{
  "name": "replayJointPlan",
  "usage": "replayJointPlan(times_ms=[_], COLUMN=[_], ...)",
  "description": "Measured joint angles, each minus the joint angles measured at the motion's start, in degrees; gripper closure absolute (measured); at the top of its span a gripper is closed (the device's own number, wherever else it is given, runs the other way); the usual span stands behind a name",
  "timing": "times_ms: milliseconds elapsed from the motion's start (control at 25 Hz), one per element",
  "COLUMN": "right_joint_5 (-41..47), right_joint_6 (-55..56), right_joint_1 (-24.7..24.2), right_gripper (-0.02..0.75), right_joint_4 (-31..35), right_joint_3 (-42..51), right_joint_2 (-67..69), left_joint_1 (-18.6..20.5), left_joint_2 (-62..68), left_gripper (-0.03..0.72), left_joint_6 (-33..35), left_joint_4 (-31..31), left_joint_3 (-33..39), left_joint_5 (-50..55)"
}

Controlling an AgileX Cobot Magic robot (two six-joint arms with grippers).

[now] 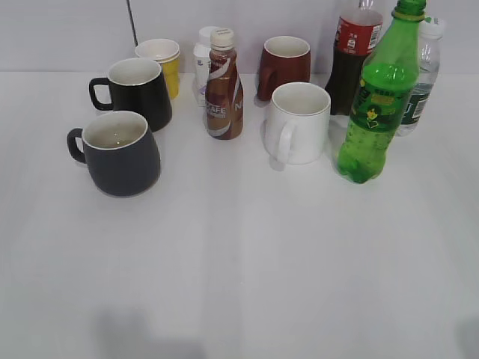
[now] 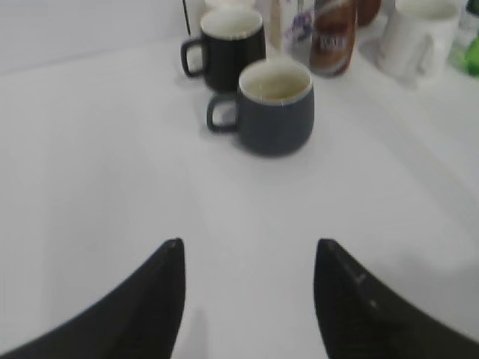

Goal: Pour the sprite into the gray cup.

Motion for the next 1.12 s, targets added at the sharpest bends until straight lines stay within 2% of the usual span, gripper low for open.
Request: replayJointPlan(times_ms=[120, 240, 360, 520, 720, 1000, 1120], right_joint_5=[7.0, 8.4, 7.4, 1.4, 0.4, -0.1, -0.1], right_joint_6=[0.0, 0.0, 0.0, 0.0, 0.0, 0.0, 0.0], right_joint_1=[0.0, 0.0, 0.0, 0.0, 0.0, 0.0, -1.7], right_gripper=[0.143, 0.143, 0.143, 0.143, 0.143, 0.144, 0.144], right_joint_4=[0.1, 0.1, 0.1, 0.1, 0.1, 0.1, 0.2], right_joint_3=[0.1, 1.2, 1.8, 3.6, 4.0, 4.0, 4.0], right_joint_2=[-1.8, -2.6, -2.7, -2.7, -2.7, -2.7, -2.7], left_joint_1=[0.0, 0.0, 0.0, 0.0, 0.0, 0.0, 0.8], left_joint_2=[-2.6, -3.5, -3.5, -3.5, -3.5, -3.5, -3.5], left_gripper=[0.251, 0.261, 0.272, 0.298, 0.341, 0.354, 0.375], left_joint_6=[-0.5, -2.5, -3.2, -4.3, -4.3, -4.4, -4.4], left_joint_4=[0.6, 1.2, 1.2, 2.3, 2.5, 2.5, 2.5], left_joint_3=[0.1, 1.5, 2.9, 3.7, 3.7, 3.7, 3.7], left_joint_5=[4.7, 7.1, 5.5, 4.6, 4.4, 4.3, 4.3])
